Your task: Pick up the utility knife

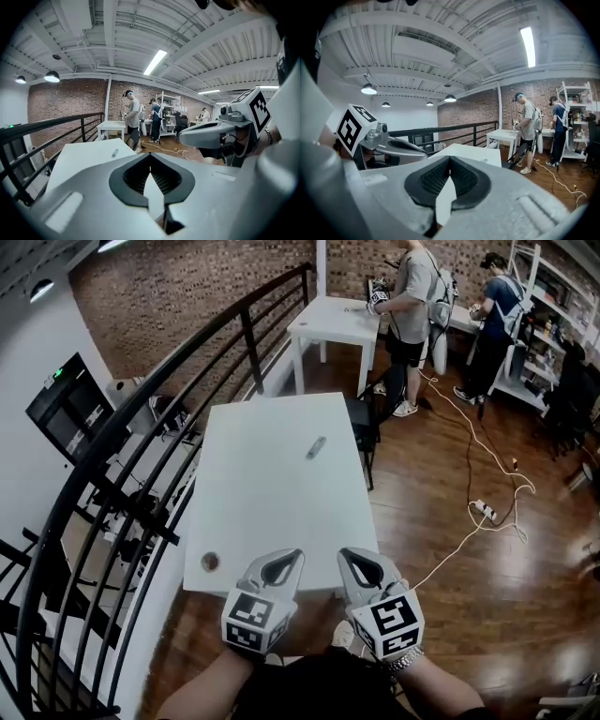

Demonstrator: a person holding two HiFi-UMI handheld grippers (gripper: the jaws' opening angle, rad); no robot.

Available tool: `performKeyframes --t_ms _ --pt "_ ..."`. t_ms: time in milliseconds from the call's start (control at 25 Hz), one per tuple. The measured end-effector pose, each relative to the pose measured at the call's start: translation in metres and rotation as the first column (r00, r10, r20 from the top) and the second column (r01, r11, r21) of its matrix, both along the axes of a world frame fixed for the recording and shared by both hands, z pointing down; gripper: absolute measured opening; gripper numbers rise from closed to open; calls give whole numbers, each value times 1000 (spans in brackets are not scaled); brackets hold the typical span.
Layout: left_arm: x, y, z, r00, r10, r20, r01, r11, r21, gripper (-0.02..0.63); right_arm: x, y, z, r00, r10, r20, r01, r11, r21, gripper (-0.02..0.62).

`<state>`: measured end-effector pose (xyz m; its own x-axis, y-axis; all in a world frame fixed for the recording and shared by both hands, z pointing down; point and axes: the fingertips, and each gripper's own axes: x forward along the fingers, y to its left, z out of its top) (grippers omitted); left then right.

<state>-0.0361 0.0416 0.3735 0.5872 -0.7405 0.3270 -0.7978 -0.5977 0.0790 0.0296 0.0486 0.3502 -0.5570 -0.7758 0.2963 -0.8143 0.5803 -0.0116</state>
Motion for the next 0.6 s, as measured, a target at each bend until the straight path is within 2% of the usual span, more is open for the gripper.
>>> performKeyframes --t_ms 240,440,600 --pt "43 -27 10 998 -68 11 69 998 -14 29 40 -27 21 997 -80 5 80 996 -48 -8" --pt "55 -47 13 994 -104 23 105 994 -24 40 53 -45 24 993 -115 11 116 992 -58 -8" --pt "62 -63 13 994 -103 26 104 994 -22 40 60 -57 25 993 -121 10 121 991 -60 -8"
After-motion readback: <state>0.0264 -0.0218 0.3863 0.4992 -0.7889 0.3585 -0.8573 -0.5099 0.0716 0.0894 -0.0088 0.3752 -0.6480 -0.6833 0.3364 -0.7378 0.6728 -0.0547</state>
